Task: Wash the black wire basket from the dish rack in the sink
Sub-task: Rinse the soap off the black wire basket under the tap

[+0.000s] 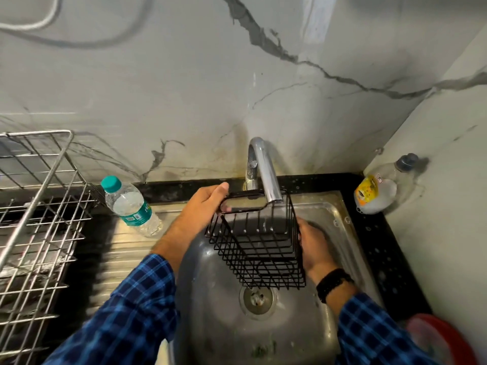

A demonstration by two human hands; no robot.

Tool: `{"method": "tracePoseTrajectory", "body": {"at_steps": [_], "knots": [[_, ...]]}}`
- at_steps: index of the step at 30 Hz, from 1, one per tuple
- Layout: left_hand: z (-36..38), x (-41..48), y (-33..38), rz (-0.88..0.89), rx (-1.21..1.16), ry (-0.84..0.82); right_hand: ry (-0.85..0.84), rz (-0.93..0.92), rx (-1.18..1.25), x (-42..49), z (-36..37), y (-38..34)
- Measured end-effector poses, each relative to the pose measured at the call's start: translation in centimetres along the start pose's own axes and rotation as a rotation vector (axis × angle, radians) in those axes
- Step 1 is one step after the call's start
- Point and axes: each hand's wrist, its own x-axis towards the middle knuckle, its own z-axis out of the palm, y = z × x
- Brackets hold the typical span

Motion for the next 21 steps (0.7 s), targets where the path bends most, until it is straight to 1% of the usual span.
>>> {"method": "tracePoseTrajectory", "body": {"at_steps": [1,3,4,6,7,8,9,11,12,13,14,17,18,21], "knots": [[0.4,0.0,0.5,-0.023,-0.024,0.013,0.013,0.009,0.014,0.2,0.2,0.4],[1.3,-0.1,1.3,-0.019,-0.01,0.011,0.062,-0.007,-0.065,0.3,0.3,0.2],[1.7,-0.1,1.8,-0.011,0.025,-0.013,0.043,-0.044,-0.078,0.2,0.3,-0.2],[2.3,-0.3,2.5,0.015,0.135,-0.072,-0.034,-0.115,-0.02,-0.2,0.0,-1.8],[2.6,-0.2,2.6,0.03,0.186,-0.086,-0.056,-0.182,-0.019,-0.5,-0.4,-2.5],[2.9,-0.2,2.8,0.047,0.233,-0.093,-0.062,-0.282,-0.083,-0.8,-0.9,-3.1],[3.3,-0.2,3.0,0.063,0.28,-0.098,-0.064,-0.401,-0.227,-1.2,-1.2,-3.6],[4.1,-0.4,3.5,0.087,0.342,-0.105,-0.057,-0.568,-0.681,-1.6,-1.1,-4.0],[4.5,-0.5,3.6,0.098,0.352,-0.107,-0.049,-0.601,-0.896,-1.9,-0.6,-4.0],[4.9,-0.6,3.7,0.103,0.341,-0.102,-0.03,-0.627,-1.024,-2.0,0.1,-3.9],[5.3,-0.8,3.6,0.1,0.309,-0.086,-0.004,-0.663,-1.085,-2.3,0.8,-4.1],[5.6,-1.4,2.9,0.076,0.156,-0.023,0.055,-0.81,-1.171,-2.6,1.7,-4.8],[5.6,-1.6,2.7,0.071,0.135,-0.015,0.033,-0.844,-1.215,-2.7,1.9,-5.0],[6.1,-2.2,2.5,0.071,0.122,-0.035,-0.125,-0.928,-1.277,-3.5,2.9,-5.5]]}}
